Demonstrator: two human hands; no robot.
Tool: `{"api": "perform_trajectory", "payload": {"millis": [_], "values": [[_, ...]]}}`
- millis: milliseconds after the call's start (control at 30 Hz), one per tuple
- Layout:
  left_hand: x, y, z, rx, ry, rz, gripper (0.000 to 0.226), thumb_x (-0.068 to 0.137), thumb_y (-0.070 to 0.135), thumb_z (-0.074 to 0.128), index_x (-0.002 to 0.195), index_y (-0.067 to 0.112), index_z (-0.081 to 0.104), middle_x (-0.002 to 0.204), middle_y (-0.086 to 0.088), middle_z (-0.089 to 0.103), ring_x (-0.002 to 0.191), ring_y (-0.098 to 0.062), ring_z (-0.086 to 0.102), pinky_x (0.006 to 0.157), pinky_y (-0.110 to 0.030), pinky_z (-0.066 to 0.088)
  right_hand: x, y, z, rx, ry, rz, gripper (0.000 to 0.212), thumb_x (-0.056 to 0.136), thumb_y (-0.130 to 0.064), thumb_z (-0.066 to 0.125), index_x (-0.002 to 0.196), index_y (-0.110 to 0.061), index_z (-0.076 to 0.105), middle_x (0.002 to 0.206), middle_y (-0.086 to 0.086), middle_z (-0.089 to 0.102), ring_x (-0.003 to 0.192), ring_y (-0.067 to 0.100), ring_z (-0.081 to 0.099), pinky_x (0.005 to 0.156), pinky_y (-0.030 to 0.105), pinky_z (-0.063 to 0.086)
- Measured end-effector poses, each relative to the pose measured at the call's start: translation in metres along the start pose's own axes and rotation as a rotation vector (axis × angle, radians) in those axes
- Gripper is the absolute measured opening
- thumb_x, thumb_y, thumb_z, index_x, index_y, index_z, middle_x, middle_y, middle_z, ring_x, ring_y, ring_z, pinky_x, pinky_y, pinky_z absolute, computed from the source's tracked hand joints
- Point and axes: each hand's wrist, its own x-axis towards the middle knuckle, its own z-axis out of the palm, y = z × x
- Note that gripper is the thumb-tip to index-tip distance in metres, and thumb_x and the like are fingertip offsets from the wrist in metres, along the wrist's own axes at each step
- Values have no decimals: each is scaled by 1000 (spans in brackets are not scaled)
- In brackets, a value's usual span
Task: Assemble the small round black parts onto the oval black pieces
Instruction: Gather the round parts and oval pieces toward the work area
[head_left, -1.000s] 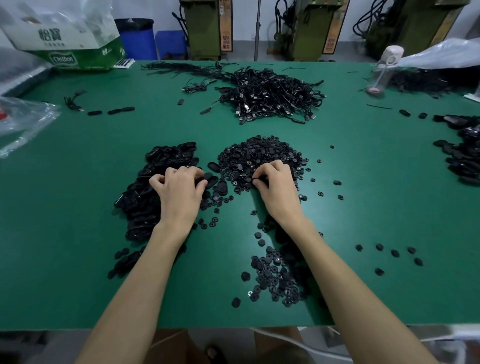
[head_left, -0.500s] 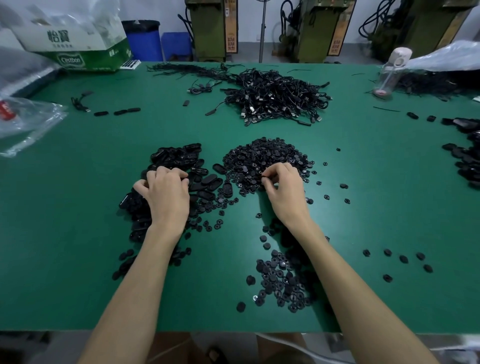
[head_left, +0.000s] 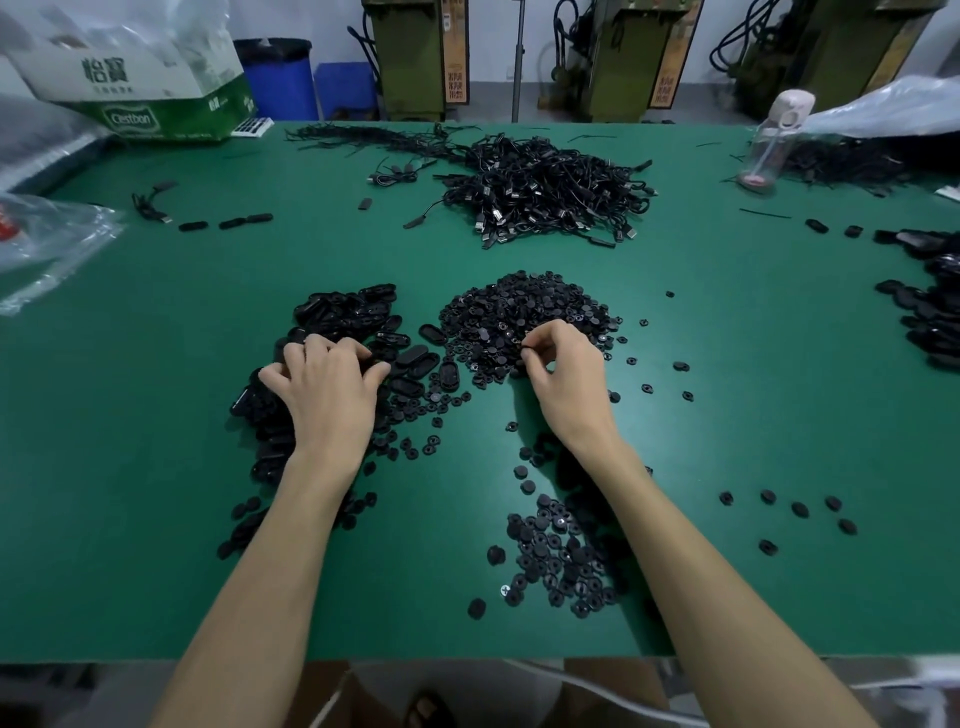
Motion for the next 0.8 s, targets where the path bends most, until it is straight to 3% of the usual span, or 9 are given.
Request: {"api": "perform_trajectory", "payload": {"millis": [167, 267, 300, 367, 433, 500, 667, 800], "values": [[1, -2, -2, -57, 78, 3, 20, 99, 33, 67, 112, 19, 75, 105, -4, 68, 109, -28, 50, 92, -43, 24, -1, 0, 0, 9, 6, -14, 6, 100, -10, 60, 104, -14, 63, 100, -2, 64, 97, 19, 59, 90, 42, 52], [-2, 7, -10, -269, 137, 51, 19, 102, 32, 63, 114, 21, 73, 110, 1, 67, 106, -20, 53, 90, -35, 20, -1, -2, -1, 30, 15, -30, 10, 100, -9, 61, 107, -15, 65, 99, -3, 65, 95, 18, 60, 88, 40, 53], [-3, 13, -14, -405, 111, 64, 17, 101, 31, 65, 113, 21, 73, 108, 5, 67, 101, -16, 57, 91, -31, 23, -2, -3, -2, 47, 19, -38, 12, 99, -9, 62, 108, -15, 66, 97, -4, 66, 93, 17, 61, 86, 37, 53], [-5, 29, -22, -760, -67, 47, 14, 99, 25, 70, 110, 18, 73, 98, 8, 71, 85, -9, 66, 86, -25, 43, -3, -5, -4, 141, 41, -29, 15, 97, -7, 65, 108, -17, 67, 90, -5, 67, 86, 12, 62, 80, 27, 53], [-8, 49, -25, -1006, -262, 28, 12, 97, 18, 72, 108, 14, 73, 87, 1, 74, 70, -6, 70, 65, -20, 54, -3, -4, -8, 314, 93, 42, 14, 94, -8, 68, 104, -18, 69, 86, -6, 69, 78, 5, 62, 71, 18, 50], [-10, 69, -23, -1090, -344, 59, 11, 97, 11, 71, 107, 13, 72, 85, -3, 75, 67, -7, 71, 60, -19, 55, -2, -1, -15, 487, 143, 144, 11, 92, -10, 71, 100, -17, 73, 86, -6, 72, 75, 1, 62, 70, 18, 49], [-18, 104, -4, -1227, -385, 62, 26, 96, -1, 67, 122, 1, 70, 97, -10, 76, 81, -20, 76, 74, -27, 61, 0, 3, -25, 828, 106, 341, 14, 89, -9, 77, 103, -11, 77, 88, 3, 77, 77, 8, 67, 66, 22, 52], [-23, 100, 9, -1286, -401, 79, 22, 96, 0, 68, 114, 11, 73, 89, -5, 79, 79, -19, 76, 74, -23, 59, 1, 1, -27, 966, 64, 364, 18, 85, -7, 82, 102, -8, 74, 92, 7, 77, 78, 13, 68, 65, 24, 51]]}}
